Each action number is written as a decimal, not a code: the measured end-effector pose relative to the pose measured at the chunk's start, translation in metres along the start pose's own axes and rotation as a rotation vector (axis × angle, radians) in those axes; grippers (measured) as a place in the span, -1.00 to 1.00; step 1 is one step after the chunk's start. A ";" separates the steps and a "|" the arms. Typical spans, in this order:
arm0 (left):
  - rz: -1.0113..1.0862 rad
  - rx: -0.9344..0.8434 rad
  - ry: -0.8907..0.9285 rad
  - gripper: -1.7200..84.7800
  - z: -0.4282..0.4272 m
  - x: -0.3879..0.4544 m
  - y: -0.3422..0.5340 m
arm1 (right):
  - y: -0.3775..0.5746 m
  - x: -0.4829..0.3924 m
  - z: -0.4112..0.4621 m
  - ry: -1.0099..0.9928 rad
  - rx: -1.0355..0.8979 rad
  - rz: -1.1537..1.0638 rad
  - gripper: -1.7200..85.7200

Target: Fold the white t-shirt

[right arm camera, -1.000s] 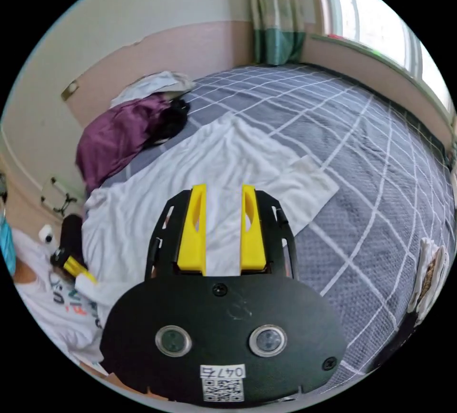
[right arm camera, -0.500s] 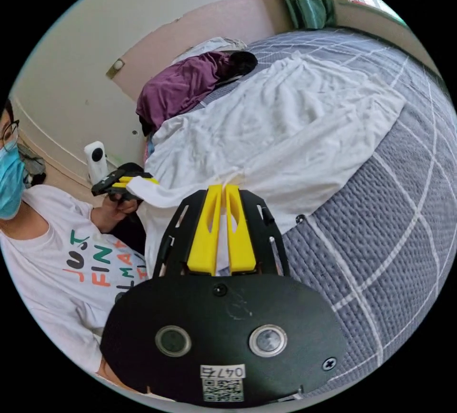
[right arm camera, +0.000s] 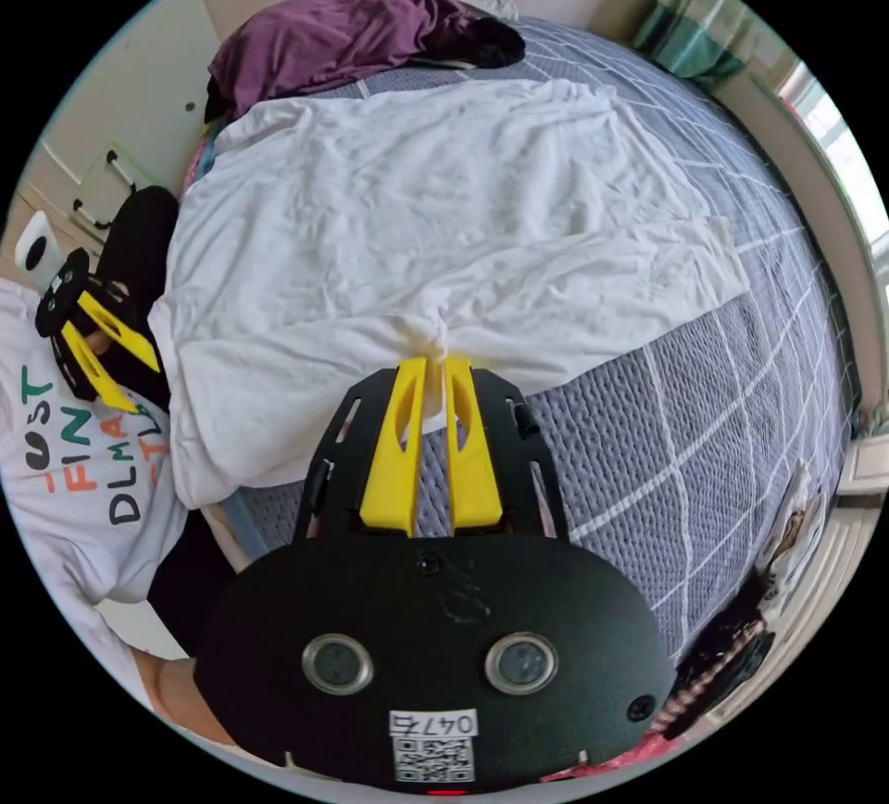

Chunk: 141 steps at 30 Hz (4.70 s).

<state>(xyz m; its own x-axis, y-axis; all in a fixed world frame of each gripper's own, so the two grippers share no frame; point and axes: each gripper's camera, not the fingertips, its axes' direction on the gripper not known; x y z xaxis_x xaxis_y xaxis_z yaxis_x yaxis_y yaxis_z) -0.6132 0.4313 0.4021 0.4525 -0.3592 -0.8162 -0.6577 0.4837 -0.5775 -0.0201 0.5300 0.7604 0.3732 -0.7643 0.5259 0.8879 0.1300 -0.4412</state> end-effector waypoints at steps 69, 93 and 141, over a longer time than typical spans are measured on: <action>-0.403 0.037 -0.419 -0.60 -0.211 -0.145 0.012 | -0.429 -0.076 0.063 -0.128 0.191 -0.646 -0.96; -0.327 -0.220 -0.419 -0.95 -0.167 -0.237 -0.086 | -0.446 0.181 0.045 0.012 0.401 0.122 -0.90; -0.095 -0.245 0.383 -0.89 -0.020 -0.177 -0.166 | -0.284 0.369 0.033 0.078 0.289 0.401 -0.91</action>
<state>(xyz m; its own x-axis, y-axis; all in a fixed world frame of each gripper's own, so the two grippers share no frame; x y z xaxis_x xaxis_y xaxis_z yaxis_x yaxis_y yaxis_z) -0.5959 0.3990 0.6422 0.2926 -0.6842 -0.6680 -0.7679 0.2482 -0.5906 -0.1252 0.2321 1.1037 0.6890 -0.6620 0.2950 0.7210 0.5847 -0.3718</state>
